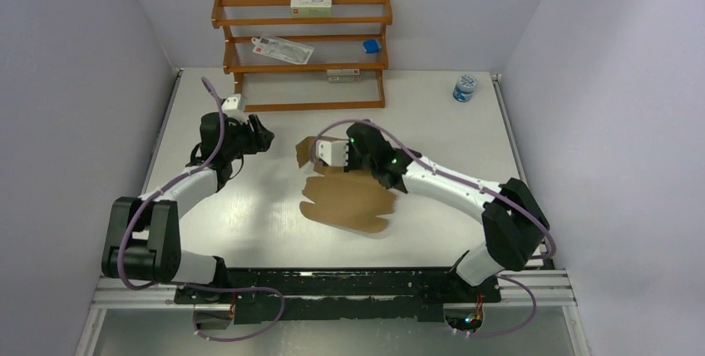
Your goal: Fold the paper box
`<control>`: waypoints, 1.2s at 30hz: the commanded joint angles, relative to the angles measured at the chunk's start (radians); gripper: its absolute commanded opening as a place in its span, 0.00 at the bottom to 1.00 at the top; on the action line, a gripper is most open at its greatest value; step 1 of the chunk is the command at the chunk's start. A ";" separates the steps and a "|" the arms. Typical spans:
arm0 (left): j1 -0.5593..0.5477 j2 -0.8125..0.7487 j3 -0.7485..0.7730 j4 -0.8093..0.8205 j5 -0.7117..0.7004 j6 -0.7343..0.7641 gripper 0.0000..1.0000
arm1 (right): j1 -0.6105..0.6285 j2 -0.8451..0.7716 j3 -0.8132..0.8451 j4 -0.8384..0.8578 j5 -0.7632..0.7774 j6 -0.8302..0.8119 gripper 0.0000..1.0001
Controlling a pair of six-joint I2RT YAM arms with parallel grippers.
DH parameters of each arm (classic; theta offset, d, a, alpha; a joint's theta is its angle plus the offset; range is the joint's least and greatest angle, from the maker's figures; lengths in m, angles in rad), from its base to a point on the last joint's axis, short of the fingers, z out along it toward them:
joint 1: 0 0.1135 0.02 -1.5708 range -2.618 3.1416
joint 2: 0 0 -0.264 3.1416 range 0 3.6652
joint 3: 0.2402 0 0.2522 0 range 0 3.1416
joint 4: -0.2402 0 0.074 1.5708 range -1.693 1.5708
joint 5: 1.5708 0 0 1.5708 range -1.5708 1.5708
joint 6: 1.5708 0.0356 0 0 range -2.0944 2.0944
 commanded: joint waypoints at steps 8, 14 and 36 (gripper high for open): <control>0.009 0.170 -0.005 0.152 0.122 -0.024 0.59 | 0.106 -0.136 -0.278 0.329 0.147 -0.161 0.00; -0.027 0.273 -0.022 0.283 0.223 -0.049 0.59 | 0.153 -0.187 -0.388 0.432 0.165 -0.182 0.00; -0.231 0.256 -0.073 0.329 0.290 0.044 0.51 | 0.176 -0.168 -0.460 0.520 0.225 -0.219 0.00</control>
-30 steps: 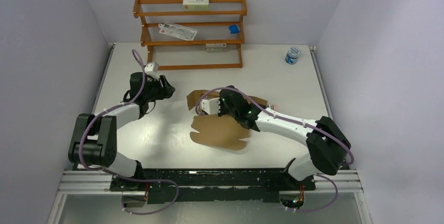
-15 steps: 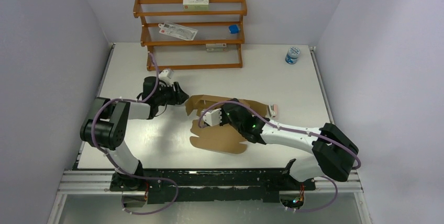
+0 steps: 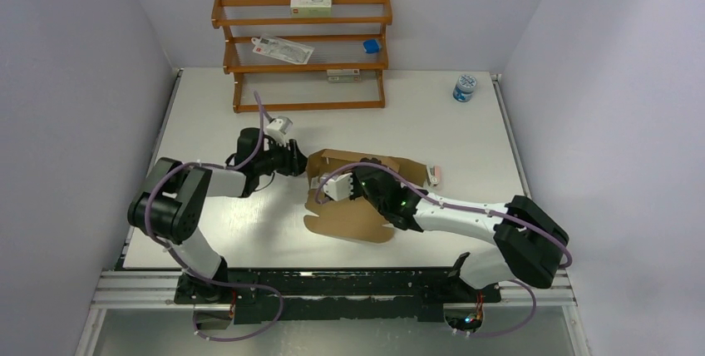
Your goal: Fold the paper box
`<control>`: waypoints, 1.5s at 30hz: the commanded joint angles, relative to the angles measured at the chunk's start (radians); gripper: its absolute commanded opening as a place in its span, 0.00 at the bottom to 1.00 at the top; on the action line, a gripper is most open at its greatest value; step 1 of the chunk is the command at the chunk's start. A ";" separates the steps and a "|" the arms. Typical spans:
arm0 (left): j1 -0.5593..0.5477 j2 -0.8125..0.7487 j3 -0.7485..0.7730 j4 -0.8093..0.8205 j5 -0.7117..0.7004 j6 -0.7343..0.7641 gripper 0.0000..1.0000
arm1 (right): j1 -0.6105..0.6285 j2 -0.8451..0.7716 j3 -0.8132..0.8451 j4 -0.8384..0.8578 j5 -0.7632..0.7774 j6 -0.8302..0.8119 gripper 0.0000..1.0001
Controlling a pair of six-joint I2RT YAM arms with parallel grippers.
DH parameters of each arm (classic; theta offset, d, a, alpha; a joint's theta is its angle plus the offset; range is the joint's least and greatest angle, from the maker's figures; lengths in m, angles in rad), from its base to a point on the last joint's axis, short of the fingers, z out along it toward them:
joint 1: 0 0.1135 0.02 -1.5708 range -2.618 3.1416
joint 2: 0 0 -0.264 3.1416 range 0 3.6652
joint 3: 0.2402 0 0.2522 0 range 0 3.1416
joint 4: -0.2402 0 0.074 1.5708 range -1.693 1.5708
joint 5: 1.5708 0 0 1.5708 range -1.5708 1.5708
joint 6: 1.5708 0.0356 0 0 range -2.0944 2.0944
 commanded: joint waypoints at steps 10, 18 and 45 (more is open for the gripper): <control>-0.122 -0.163 -0.079 -0.004 -0.082 0.070 0.50 | 0.056 0.047 -0.071 0.119 0.099 -0.018 0.00; -0.150 -0.250 -0.223 0.157 -0.136 0.023 0.50 | 0.117 0.049 -0.123 0.182 0.164 -0.014 0.00; -0.305 -0.195 -0.425 0.611 -0.299 0.085 0.49 | 0.246 0.080 -0.181 0.272 0.273 -0.079 0.00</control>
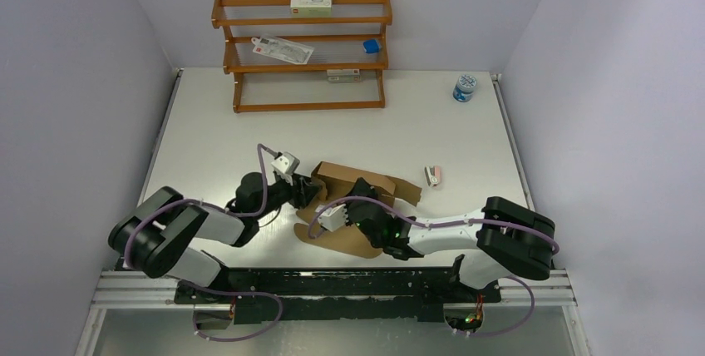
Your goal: Fold the paper box
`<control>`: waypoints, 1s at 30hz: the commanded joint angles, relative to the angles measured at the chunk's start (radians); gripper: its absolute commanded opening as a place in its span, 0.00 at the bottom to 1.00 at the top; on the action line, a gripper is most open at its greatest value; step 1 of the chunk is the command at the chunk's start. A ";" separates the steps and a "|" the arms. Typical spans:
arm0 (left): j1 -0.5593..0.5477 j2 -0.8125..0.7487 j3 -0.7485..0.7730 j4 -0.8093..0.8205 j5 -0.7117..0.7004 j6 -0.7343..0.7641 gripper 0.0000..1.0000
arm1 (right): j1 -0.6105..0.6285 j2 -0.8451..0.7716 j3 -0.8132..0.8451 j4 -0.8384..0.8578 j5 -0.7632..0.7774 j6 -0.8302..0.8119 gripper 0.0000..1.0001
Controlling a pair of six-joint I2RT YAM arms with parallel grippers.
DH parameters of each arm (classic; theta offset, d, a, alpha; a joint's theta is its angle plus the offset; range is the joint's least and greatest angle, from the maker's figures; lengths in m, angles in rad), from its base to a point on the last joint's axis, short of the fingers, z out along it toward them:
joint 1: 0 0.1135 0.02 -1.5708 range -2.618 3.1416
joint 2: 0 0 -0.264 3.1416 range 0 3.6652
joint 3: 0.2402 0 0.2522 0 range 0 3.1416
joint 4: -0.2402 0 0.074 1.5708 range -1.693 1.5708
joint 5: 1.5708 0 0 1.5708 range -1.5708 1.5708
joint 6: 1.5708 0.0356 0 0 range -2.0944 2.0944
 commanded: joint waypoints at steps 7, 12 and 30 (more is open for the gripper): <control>-0.087 0.134 -0.038 0.304 -0.173 0.045 0.48 | 0.044 0.029 -0.002 -0.008 0.023 -0.022 0.00; -0.127 0.187 -0.044 0.393 -0.268 0.054 0.46 | 0.060 0.031 -0.002 -0.013 0.039 -0.032 0.00; -0.209 0.415 -0.035 0.716 -0.513 0.085 0.41 | 0.077 0.007 0.031 -0.115 0.009 0.021 0.00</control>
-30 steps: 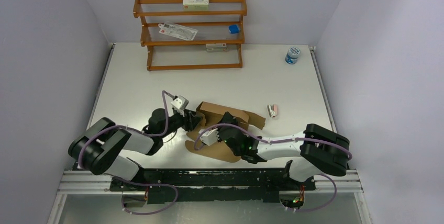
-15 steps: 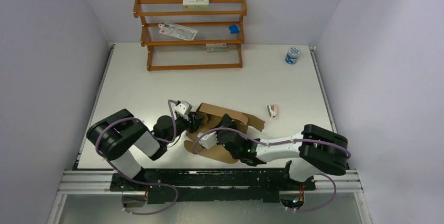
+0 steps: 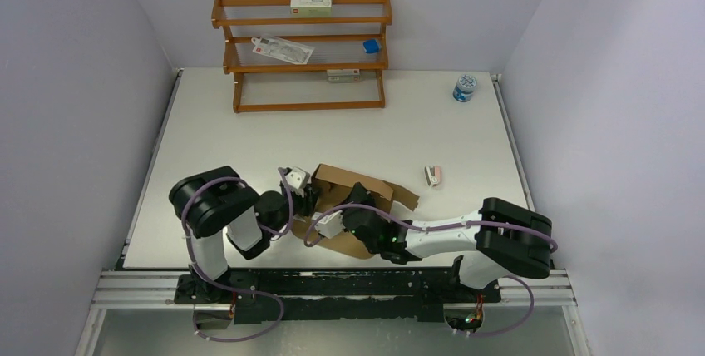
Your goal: Fold the paper box
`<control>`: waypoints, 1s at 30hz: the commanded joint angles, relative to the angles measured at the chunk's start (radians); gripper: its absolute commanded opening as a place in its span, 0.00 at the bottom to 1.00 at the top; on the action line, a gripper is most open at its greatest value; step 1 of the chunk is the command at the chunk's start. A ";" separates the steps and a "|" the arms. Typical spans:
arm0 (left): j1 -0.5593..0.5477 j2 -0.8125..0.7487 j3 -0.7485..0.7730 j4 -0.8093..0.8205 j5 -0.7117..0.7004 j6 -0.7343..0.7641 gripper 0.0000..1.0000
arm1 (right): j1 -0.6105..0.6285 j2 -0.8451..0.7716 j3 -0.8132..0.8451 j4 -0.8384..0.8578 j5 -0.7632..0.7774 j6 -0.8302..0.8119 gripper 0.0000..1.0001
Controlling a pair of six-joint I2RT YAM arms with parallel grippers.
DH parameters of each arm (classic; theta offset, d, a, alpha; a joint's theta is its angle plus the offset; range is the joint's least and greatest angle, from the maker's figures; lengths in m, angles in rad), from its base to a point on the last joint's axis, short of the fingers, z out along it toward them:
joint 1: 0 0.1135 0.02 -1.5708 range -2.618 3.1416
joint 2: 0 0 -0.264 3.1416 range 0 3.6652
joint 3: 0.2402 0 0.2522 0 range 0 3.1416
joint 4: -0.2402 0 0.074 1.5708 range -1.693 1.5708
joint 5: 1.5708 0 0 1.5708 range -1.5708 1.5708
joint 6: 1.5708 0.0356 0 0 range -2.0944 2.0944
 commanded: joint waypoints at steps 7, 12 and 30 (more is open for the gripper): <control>-0.005 0.067 0.030 0.325 -0.104 -0.001 0.40 | 0.012 -0.006 0.023 -0.086 -0.052 0.037 0.00; -0.007 0.061 0.056 0.324 -0.070 0.007 0.46 | 0.012 -0.015 0.029 -0.112 -0.083 0.058 0.00; -0.006 0.031 0.113 0.324 -0.023 0.009 0.49 | -0.010 -0.014 0.044 -0.129 -0.135 0.084 0.00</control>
